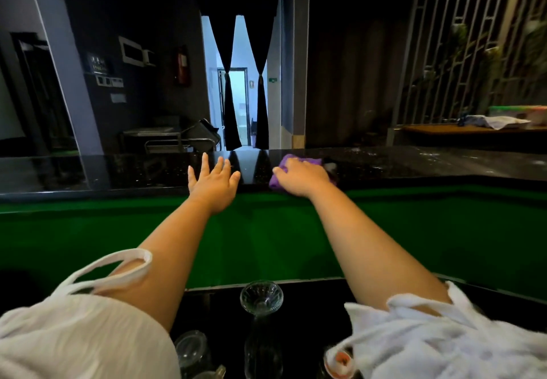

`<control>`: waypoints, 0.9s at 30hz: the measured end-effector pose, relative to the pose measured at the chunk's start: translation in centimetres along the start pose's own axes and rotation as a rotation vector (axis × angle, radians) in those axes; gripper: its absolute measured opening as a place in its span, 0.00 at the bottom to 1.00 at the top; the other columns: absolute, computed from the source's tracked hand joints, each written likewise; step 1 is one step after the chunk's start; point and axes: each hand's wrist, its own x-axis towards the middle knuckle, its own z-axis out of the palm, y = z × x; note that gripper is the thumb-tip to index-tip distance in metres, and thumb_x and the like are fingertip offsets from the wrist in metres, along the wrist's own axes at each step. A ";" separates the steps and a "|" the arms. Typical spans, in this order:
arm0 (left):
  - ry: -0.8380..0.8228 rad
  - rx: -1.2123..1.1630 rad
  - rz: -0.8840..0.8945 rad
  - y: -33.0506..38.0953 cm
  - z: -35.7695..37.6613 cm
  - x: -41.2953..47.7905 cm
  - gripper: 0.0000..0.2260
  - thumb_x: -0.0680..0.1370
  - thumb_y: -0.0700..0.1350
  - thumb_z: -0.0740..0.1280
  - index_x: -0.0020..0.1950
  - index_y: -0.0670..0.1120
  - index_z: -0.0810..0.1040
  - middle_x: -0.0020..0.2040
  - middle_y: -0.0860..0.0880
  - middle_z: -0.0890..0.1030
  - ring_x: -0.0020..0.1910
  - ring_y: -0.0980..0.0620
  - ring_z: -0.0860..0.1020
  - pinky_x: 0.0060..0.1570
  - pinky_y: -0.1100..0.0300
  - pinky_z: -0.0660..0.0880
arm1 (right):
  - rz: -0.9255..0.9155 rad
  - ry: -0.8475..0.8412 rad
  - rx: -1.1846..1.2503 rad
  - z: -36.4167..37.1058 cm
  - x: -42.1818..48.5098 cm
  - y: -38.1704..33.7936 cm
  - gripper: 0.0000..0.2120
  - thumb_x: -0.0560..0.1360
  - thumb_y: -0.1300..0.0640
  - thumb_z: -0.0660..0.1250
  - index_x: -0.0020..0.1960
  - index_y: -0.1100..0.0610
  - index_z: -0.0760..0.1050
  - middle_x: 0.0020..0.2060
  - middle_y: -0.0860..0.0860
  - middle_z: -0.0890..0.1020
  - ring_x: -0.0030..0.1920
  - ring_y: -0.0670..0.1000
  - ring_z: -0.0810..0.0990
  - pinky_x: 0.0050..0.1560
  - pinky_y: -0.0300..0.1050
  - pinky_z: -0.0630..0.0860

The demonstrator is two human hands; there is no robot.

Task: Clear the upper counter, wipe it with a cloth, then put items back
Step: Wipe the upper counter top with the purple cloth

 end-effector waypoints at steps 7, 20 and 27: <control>0.002 0.028 0.023 0.1 0.0 -0.2 0.25 0.82 0.54 0.43 0.78 0.47 0.46 0.79 0.50 0.46 0.76 0.45 0.36 0.72 0.42 0.36 | 0.071 0.059 -0.205 -1.8 -2.0 7.4 0.22 0.81 0.52 0.45 0.70 0.54 0.68 0.70 0.58 0.67 0.67 0.60 0.68 0.68 0.57 0.61; -0.072 0.081 -0.048 0.7 -0.8 -0.5 0.24 0.83 0.52 0.42 0.78 0.48 0.45 0.79 0.48 0.44 0.77 0.46 0.37 0.74 0.43 0.40 | -0.128 -0.054 -0.026 -1.8 -3.7 2.1 0.22 0.83 0.49 0.46 0.73 0.52 0.65 0.71 0.54 0.69 0.69 0.56 0.69 0.66 0.52 0.66; 0.029 0.060 0.086 4.6 0.2 -1.4 0.25 0.82 0.54 0.45 0.78 0.50 0.46 0.79 0.52 0.46 0.77 0.51 0.41 0.74 0.46 0.43 | 0.192 -0.142 -0.132 -6.5 -3.5 15.0 0.22 0.83 0.52 0.45 0.74 0.57 0.61 0.75 0.56 0.62 0.73 0.56 0.63 0.73 0.49 0.57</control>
